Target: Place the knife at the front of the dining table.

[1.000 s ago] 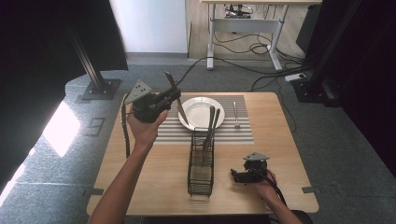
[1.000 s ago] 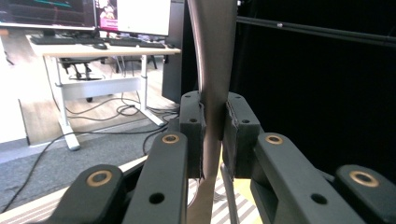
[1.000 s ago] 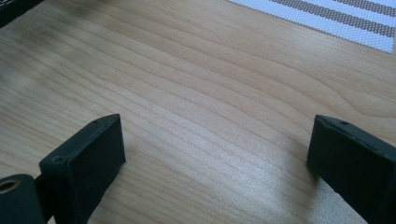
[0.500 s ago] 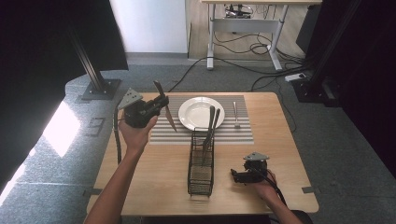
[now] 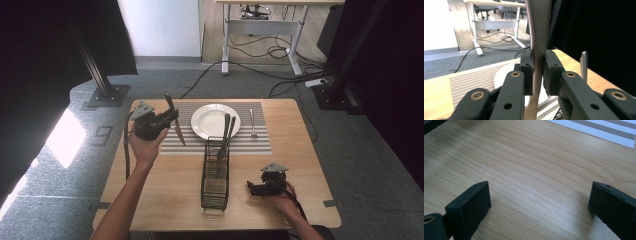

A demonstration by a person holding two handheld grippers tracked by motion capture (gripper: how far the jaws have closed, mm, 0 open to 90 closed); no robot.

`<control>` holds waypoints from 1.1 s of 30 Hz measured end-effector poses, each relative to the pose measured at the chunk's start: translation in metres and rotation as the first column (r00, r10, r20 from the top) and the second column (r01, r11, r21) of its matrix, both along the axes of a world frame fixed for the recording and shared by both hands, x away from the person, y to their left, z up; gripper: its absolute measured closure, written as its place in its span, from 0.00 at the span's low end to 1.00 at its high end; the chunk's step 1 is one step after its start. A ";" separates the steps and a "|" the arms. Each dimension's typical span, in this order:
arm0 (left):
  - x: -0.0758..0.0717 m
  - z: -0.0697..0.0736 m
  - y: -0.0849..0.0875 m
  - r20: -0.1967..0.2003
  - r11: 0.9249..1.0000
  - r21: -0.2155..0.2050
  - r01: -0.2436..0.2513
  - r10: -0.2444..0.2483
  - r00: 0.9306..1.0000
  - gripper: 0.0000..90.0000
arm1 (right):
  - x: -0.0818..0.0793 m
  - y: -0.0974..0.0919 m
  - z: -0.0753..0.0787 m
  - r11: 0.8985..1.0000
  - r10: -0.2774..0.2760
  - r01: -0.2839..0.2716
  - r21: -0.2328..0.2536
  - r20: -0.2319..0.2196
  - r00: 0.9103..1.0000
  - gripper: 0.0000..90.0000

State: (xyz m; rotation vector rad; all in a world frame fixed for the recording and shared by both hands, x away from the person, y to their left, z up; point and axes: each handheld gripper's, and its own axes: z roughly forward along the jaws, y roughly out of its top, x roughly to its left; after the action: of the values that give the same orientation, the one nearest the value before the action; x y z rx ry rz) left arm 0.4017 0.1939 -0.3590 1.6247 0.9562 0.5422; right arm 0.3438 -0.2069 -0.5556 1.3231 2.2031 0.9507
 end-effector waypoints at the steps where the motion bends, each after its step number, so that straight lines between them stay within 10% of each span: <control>1: 0.001 -0.001 0.000 -0.003 1.000 0.002 -0.003 0.003 1.000 0.88 | 0.000 0.000 0.000 1.000 0.000 0.000 0.000 0.000 1.000 0.05; 33: 0.024 -0.036 0.017 -0.118 0.994 0.088 -0.065 0.075 0.990 0.88 | 0.000 0.000 0.000 1.000 0.001 -0.001 -0.001 0.001 1.000 0.05</control>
State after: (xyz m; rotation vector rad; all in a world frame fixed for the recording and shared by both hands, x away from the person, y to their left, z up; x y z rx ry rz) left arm 0.4260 0.2105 -0.3955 1.7197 1.0967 0.5426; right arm 0.3438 -0.2069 -0.5556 1.3214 2.2032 0.9506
